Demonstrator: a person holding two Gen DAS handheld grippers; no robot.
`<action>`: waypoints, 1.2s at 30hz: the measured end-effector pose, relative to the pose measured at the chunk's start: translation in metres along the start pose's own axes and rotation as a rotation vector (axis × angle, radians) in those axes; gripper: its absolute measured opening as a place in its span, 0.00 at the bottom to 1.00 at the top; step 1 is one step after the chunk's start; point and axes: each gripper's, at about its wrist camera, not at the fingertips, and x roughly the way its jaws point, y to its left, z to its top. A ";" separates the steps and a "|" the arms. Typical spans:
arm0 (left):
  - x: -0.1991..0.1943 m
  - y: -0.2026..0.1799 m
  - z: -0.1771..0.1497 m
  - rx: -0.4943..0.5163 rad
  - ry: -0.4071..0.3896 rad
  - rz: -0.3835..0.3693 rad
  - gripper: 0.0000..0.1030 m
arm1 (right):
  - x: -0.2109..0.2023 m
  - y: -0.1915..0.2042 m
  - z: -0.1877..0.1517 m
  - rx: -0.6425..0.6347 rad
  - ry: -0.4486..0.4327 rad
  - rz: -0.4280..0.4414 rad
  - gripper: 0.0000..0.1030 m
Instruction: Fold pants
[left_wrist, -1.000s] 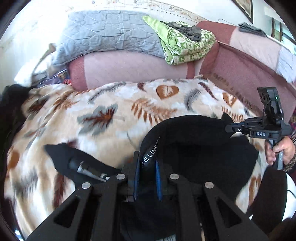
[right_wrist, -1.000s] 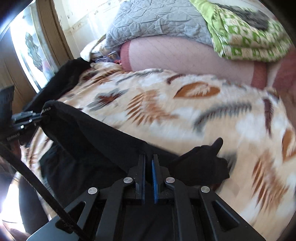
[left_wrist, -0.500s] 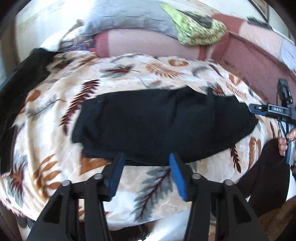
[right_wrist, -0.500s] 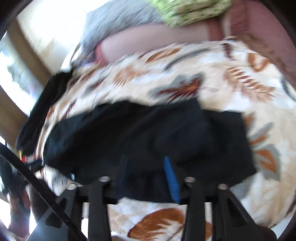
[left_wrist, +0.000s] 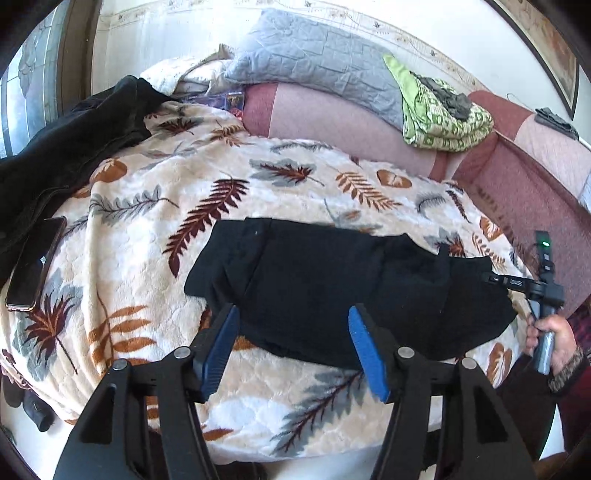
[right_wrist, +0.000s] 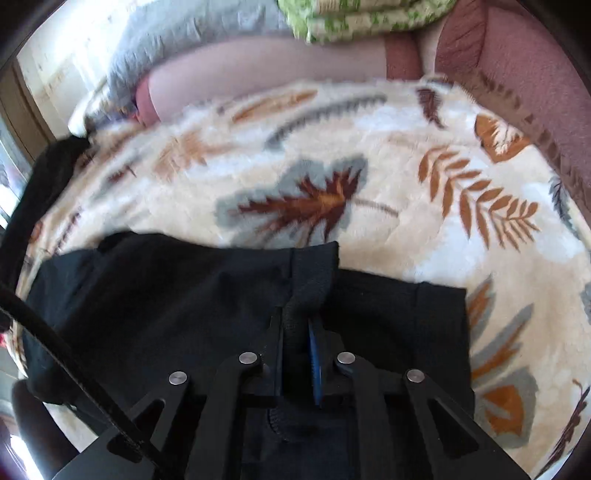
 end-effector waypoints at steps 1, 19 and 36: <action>0.001 0.000 0.002 -0.003 -0.002 -0.004 0.62 | -0.012 -0.003 -0.001 0.011 -0.029 0.009 0.11; 0.011 0.051 0.013 -0.226 -0.034 0.033 0.69 | -0.082 -0.058 -0.029 0.187 -0.125 -0.319 0.66; 0.060 0.087 0.028 -0.239 -0.221 0.314 0.73 | 0.051 0.148 0.069 -0.291 0.105 0.276 0.62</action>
